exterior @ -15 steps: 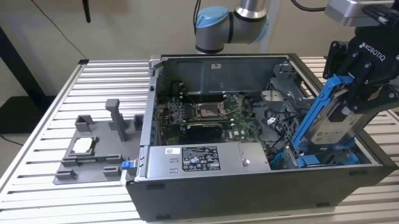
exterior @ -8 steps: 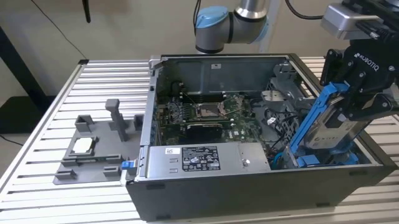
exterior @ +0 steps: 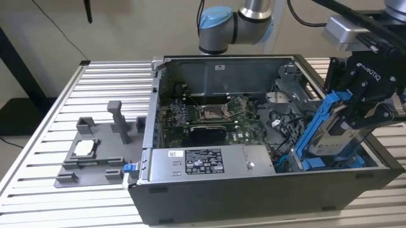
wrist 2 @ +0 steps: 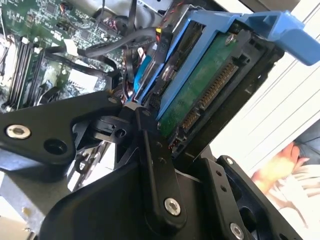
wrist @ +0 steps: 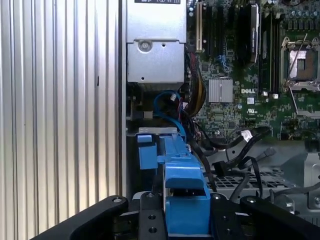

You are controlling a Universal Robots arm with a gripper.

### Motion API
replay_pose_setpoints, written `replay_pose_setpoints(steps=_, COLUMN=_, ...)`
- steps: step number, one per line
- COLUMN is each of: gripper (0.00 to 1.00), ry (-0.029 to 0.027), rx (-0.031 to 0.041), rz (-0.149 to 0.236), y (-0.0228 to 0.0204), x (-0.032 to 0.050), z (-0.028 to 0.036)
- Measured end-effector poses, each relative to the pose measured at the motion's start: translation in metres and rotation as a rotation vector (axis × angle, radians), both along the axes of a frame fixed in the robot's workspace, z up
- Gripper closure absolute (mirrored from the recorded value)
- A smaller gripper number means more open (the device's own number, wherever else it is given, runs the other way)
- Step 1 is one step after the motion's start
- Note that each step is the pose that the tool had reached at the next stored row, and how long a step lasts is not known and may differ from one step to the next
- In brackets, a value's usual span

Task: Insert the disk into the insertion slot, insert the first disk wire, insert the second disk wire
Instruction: 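Insert the disk into the insertion slot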

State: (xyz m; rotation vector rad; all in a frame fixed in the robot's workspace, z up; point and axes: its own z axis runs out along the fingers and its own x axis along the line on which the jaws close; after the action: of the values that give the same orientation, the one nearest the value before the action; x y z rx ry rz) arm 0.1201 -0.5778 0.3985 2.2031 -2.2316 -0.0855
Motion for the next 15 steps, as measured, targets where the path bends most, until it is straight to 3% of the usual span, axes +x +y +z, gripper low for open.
replay_pose_setpoints(steps=11, gripper=0.68, ry=0.0, rx=0.0004, rz=0.0, y=0.0, x=0.0, z=-0.0201)
replay_pose_setpoints(steps=15, gripper=0.68, ry=-0.0006, rx=0.0002, rz=0.0, y=0.0, x=0.0, z=-0.0222)
